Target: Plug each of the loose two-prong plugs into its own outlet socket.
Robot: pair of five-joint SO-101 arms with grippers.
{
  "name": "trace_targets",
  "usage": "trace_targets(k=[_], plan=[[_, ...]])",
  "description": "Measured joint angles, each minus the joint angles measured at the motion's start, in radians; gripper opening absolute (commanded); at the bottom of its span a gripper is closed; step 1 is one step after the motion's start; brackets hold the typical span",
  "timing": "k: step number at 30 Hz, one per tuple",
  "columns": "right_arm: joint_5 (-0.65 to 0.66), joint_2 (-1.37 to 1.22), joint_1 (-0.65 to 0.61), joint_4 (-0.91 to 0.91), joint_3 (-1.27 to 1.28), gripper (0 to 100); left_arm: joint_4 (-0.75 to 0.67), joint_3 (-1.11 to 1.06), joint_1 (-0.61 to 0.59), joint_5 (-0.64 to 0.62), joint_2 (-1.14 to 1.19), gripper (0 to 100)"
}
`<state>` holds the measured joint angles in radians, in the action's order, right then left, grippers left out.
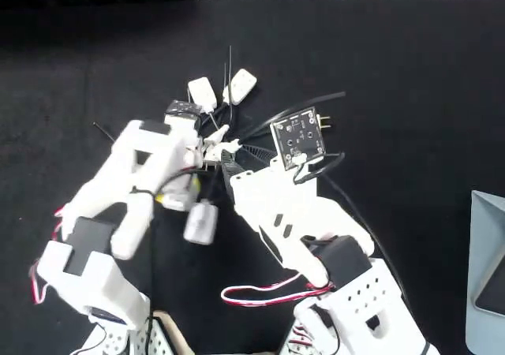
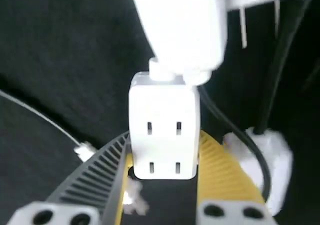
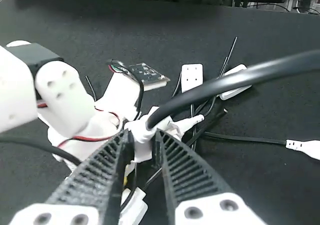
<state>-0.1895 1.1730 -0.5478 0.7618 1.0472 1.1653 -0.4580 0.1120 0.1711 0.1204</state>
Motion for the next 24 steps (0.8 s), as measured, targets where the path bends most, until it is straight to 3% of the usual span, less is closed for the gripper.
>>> trace_targets(k=[8,12,17,24], plan=[[0.000,0.000,0.000,0.000,0.000,1.3,-0.008,-0.020,-0.074,0.516,-0.063,4],[0.000,0.000,0.000,0.000,0.000,1.3,-0.086,-0.069,-0.075,0.680,-0.084,17],[0.000,0.000,0.000,0.000,0.003,1.3,-0.232,-0.160,-0.077,0.727,-0.112,20],[0.014,0.000,0.000,0.000,0.009,1.3,-0.203,-0.153,-0.097,0.634,-0.212,23]])
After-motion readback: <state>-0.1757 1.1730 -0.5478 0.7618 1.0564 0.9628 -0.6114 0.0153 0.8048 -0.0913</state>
